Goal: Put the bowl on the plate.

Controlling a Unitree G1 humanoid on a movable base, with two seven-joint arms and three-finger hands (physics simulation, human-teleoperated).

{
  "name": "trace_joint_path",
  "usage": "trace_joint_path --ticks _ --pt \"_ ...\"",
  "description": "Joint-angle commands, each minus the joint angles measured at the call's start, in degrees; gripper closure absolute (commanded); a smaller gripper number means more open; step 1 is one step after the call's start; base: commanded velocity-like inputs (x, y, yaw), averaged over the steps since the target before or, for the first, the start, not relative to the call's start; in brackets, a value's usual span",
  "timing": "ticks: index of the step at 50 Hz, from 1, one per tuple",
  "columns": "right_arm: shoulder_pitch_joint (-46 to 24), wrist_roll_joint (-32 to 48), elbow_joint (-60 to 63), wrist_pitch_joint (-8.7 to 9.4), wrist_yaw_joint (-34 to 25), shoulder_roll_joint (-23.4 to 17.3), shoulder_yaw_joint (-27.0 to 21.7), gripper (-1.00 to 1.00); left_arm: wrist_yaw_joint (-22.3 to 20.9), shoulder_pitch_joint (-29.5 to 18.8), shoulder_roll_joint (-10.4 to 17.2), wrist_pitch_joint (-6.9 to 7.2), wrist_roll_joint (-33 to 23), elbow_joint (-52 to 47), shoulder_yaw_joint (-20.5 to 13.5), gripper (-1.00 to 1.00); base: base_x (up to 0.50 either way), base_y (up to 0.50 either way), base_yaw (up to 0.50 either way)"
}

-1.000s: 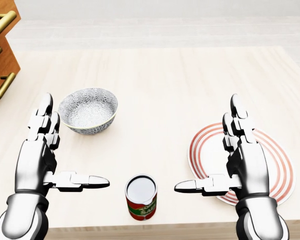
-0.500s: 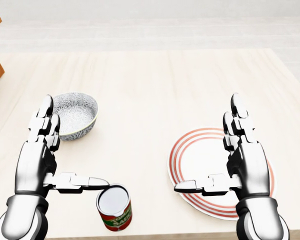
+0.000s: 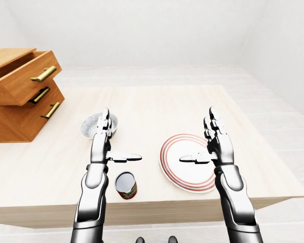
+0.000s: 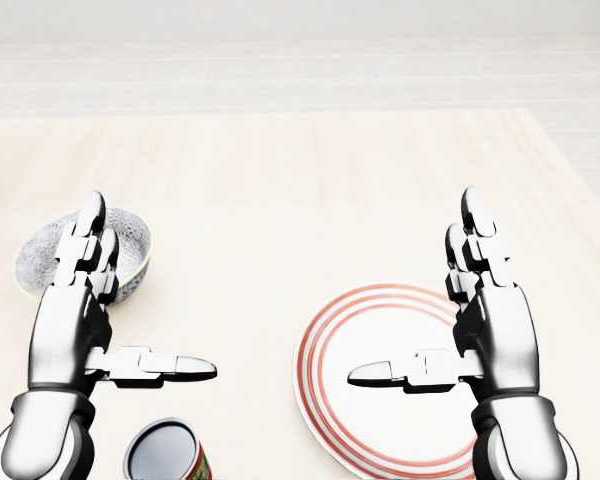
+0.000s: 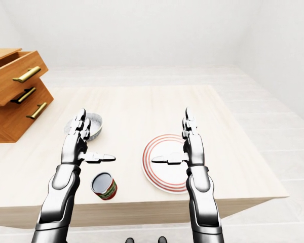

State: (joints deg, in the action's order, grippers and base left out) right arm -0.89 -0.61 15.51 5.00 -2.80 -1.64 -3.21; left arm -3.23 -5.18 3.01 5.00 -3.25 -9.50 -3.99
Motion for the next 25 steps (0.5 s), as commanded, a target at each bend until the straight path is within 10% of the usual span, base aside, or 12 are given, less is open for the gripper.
trace_joint_path --ticks 1,25 --pt "0.23 0.16 0.35 0.0 -0.02 0.02 0.12 -1.0 -0.08 -0.03 0.08 0.0 -0.15 -0.15 -0.1 -1.0 0.16 -0.16 0.0" --pt "-0.07 0.34 0.71 0.0 -0.26 -0.06 0.19 -1.0 0.03 -0.61 0.49 0.0 -0.07 0.27 -0.77 -1.0 0.15 -0.15 0.0"
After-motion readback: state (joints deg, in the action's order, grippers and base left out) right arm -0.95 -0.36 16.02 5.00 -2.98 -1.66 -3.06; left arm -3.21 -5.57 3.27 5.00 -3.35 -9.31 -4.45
